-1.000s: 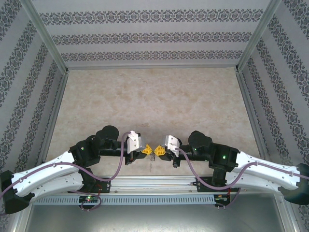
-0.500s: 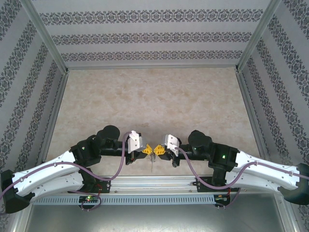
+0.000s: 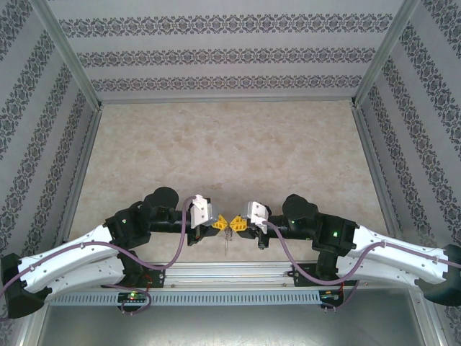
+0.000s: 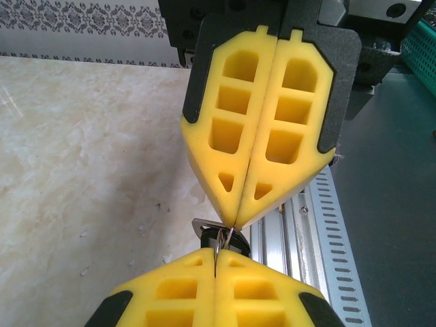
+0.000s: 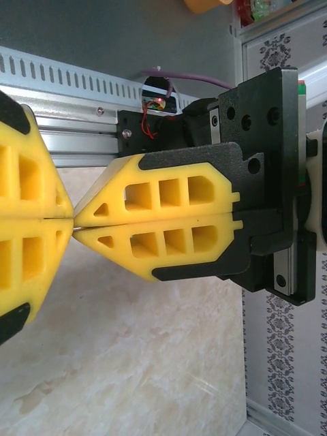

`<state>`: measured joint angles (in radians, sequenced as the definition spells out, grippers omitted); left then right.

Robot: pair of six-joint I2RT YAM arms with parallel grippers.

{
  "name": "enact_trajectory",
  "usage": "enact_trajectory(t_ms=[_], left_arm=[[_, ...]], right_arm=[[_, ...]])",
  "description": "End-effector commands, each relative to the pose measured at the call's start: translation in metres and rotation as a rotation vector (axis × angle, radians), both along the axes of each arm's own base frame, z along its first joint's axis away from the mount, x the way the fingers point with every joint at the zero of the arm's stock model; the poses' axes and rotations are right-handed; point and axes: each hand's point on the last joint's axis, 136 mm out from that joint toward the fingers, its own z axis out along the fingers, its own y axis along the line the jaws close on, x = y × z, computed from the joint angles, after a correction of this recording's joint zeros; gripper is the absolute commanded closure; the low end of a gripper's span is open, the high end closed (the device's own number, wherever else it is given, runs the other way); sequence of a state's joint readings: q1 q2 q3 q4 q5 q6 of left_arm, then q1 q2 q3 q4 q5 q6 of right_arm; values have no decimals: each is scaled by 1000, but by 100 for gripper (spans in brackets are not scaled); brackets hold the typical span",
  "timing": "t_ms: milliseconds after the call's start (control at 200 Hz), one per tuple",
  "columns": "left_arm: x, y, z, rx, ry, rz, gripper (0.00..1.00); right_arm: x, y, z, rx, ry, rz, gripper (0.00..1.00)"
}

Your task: Put the keys on the keyring

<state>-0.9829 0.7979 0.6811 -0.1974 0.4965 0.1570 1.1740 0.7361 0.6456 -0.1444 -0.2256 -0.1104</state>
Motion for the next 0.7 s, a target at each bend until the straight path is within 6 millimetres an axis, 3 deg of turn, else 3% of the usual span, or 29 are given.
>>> enact_trajectory(t_ms=[0,694], left_arm=[[1,-4,23,-56,-34,5,100],[2,-3,27,-75,-29,18,100]], right_arm=[[-3,2,6,29,-31,23,100],[-6,0,-9,-33,-76,13,100]])
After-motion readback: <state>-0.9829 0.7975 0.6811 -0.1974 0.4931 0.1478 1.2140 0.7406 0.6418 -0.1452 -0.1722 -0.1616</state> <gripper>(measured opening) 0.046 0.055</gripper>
